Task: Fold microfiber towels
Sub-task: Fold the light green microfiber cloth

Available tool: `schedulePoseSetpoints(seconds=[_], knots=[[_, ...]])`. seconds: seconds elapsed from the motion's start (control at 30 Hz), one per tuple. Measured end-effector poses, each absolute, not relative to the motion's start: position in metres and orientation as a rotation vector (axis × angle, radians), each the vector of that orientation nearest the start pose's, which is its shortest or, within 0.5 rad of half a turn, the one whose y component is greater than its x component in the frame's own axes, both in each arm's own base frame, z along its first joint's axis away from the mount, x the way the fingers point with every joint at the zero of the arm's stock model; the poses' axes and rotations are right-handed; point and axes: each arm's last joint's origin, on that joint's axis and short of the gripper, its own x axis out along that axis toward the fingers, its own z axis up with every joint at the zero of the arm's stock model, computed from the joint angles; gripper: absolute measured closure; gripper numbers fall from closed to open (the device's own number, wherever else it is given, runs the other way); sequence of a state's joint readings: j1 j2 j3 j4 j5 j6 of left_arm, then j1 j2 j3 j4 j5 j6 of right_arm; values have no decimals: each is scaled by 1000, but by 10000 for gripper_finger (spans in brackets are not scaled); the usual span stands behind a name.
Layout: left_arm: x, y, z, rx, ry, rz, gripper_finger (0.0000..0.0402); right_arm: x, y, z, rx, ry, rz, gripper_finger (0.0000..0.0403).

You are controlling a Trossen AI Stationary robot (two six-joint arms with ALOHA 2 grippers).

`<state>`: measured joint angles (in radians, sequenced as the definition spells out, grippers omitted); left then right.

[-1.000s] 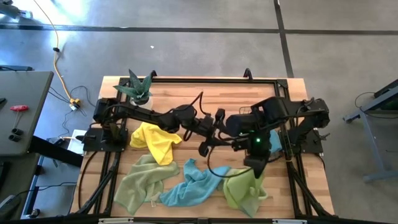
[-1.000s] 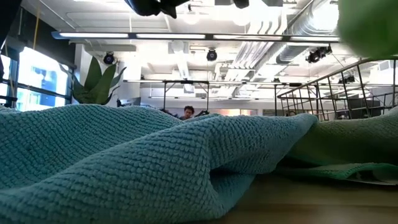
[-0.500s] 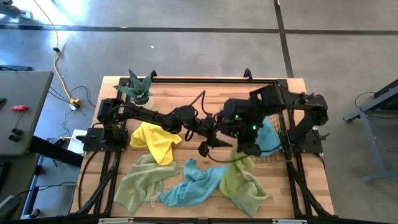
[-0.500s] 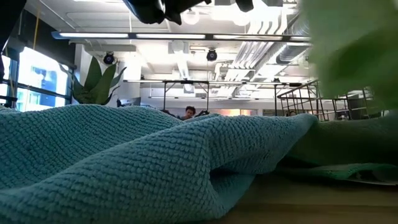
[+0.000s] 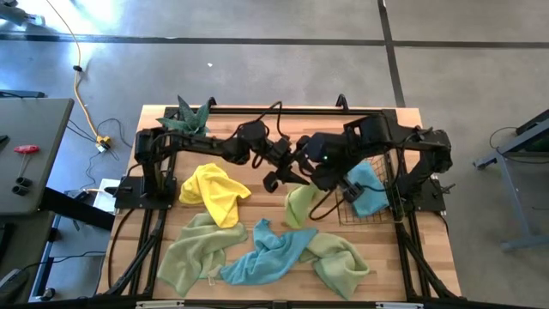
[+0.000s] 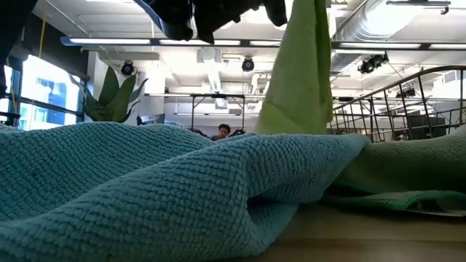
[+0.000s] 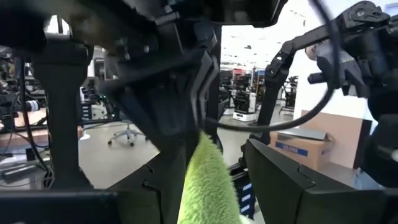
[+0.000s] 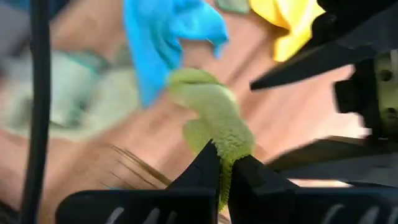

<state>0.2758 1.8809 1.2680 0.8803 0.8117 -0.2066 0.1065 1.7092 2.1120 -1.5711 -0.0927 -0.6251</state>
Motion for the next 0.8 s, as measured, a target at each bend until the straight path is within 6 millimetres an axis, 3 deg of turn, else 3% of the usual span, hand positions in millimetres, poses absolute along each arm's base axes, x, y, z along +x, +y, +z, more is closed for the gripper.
schedulePoseSetpoints(seconds=[0.23, 0.47, 0.8], knots=[[406, 107, 286, -19, -182, -531, 245, 295, 27, 427, -623, 1088, 497, 403], [408, 110, 280, 29, -141, -506, 245, 294, 25, 427, -876, 1156, 384, 402], [404, 122, 280, -27, -119, -483, 245, 294, 21, 428, -1024, 1195, 303, 402]])
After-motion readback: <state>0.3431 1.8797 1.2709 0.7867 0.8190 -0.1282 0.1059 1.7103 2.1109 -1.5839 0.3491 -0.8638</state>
